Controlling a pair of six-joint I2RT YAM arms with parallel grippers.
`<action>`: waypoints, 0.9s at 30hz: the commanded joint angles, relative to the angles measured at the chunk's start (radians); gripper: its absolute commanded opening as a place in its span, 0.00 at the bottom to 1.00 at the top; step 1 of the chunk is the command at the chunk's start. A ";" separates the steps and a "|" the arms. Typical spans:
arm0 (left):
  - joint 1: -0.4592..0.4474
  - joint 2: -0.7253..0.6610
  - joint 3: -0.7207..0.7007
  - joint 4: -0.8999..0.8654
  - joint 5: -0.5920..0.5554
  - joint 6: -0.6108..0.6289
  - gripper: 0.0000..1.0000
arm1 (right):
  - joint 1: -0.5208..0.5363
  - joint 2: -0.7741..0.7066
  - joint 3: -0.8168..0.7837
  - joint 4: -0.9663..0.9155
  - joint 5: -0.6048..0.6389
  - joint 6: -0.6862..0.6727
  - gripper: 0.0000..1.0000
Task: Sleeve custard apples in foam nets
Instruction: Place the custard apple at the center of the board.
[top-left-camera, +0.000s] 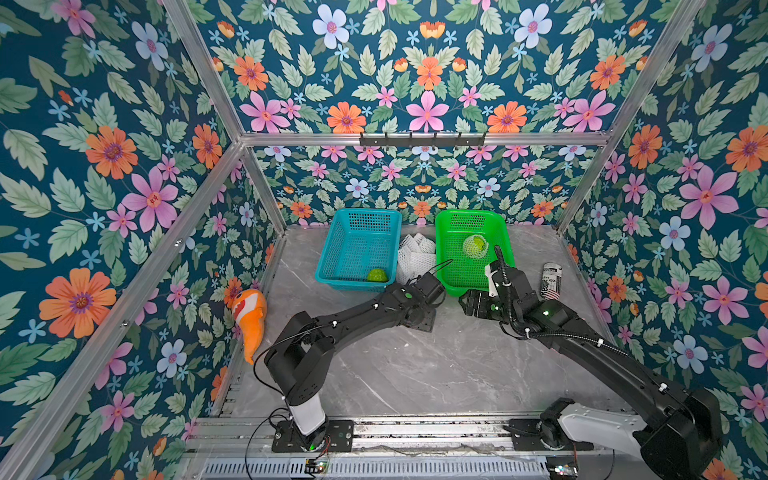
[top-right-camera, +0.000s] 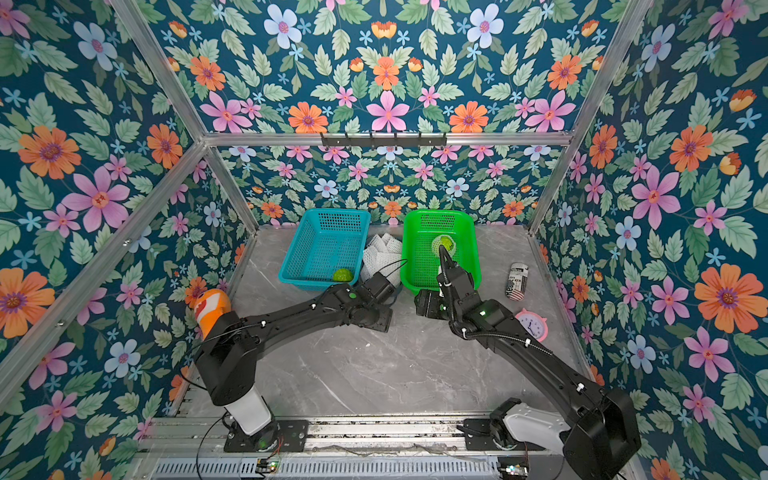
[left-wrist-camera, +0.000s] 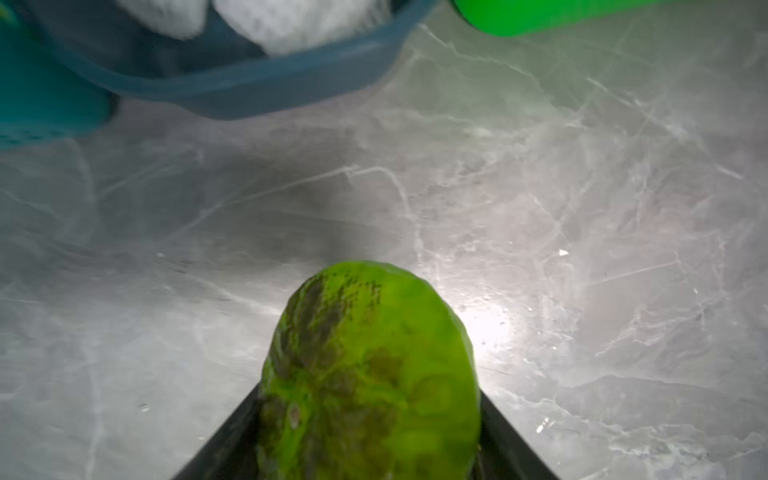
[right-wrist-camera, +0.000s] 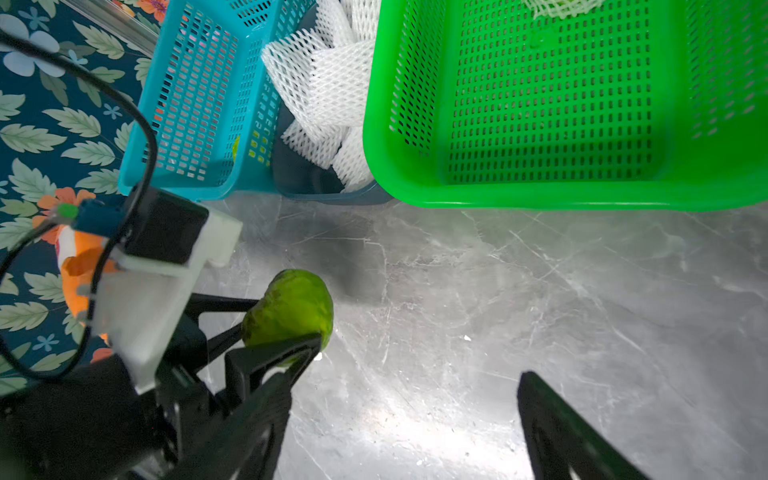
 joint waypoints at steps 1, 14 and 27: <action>-0.022 0.017 -0.006 0.006 -0.049 -0.026 0.62 | 0.001 -0.004 -0.007 0.014 0.025 0.021 0.86; -0.054 0.067 -0.048 0.031 -0.035 -0.027 0.63 | -0.001 -0.003 0.000 0.009 0.049 0.020 0.86; -0.056 0.064 -0.048 0.034 -0.029 -0.032 0.79 | -0.001 -0.008 -0.001 0.007 0.053 0.023 0.86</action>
